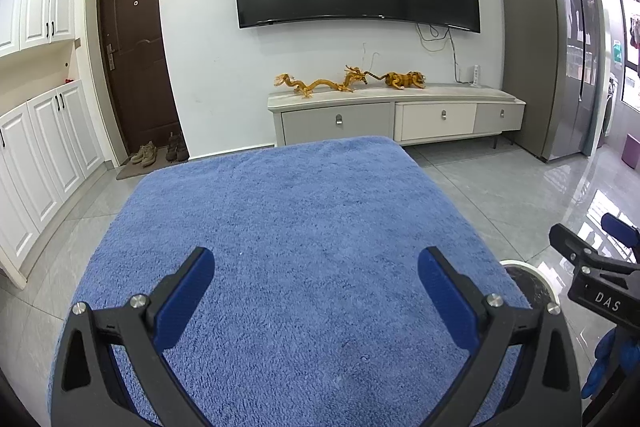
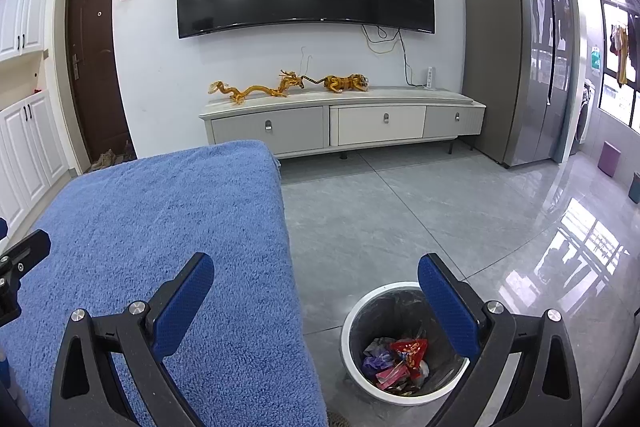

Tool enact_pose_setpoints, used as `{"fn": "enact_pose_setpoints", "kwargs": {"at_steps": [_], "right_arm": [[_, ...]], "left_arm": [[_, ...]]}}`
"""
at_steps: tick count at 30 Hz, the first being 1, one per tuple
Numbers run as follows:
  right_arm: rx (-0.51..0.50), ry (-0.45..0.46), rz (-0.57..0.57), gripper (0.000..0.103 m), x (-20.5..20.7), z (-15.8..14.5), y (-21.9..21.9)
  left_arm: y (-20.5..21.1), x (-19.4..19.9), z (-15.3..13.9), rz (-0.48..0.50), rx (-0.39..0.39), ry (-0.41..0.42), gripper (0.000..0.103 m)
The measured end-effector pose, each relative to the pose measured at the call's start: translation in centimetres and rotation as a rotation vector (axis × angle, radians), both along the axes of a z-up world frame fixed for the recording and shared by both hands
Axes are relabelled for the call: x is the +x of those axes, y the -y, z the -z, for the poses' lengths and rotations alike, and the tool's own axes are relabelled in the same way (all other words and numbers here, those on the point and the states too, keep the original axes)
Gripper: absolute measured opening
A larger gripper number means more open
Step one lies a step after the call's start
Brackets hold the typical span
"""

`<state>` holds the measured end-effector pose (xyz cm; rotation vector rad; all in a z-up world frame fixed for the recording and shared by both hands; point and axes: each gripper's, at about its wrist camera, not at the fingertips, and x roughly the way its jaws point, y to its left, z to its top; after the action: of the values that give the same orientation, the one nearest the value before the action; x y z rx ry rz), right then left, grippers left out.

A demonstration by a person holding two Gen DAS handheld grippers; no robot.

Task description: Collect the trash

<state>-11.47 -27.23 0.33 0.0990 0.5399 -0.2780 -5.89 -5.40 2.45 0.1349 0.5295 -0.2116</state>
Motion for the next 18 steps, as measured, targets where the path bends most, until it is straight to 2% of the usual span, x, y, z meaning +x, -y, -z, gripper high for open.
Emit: {"fn": "enact_pose_setpoints", "kwargs": {"at_steps": [18], "right_arm": [[0.002,-0.008,0.001,0.103,0.07,0.26,0.13]], "left_arm": [[0.08,0.1,0.22,0.005,0.002,-0.011,0.102]]}}
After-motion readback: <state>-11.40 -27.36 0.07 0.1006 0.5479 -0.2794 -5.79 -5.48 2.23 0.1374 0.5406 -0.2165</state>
